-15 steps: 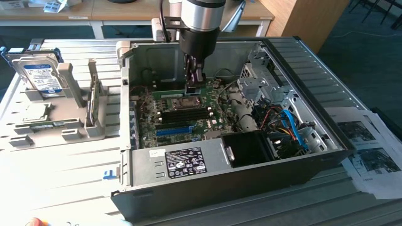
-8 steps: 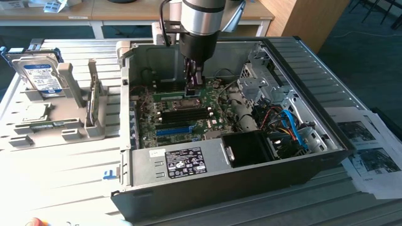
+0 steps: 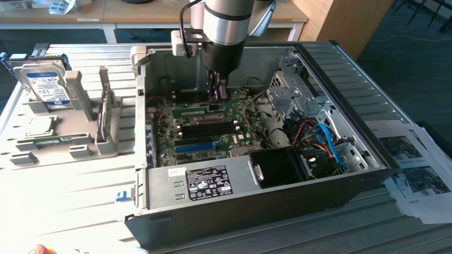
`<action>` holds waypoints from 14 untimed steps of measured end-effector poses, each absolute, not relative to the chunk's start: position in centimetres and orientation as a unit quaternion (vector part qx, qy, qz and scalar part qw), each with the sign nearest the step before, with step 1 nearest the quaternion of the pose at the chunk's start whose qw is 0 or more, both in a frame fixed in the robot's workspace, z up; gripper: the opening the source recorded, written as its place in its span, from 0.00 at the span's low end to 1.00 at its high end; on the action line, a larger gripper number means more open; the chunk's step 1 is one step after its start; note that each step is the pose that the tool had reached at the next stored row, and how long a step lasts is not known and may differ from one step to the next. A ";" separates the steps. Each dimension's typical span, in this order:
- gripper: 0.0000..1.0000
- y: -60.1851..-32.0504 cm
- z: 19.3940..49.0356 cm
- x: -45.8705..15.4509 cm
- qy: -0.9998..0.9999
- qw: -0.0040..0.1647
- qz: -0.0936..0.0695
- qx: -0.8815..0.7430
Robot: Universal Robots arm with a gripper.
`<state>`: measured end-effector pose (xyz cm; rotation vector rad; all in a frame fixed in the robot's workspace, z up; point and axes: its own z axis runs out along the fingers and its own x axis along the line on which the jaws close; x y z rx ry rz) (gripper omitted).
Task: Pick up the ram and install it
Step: 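Insert the ram into the slot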
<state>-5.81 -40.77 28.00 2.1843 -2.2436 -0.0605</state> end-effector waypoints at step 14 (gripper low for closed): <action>0.12 -40.8 26.7 -5.8 -0.716 0.005 -0.019 0.697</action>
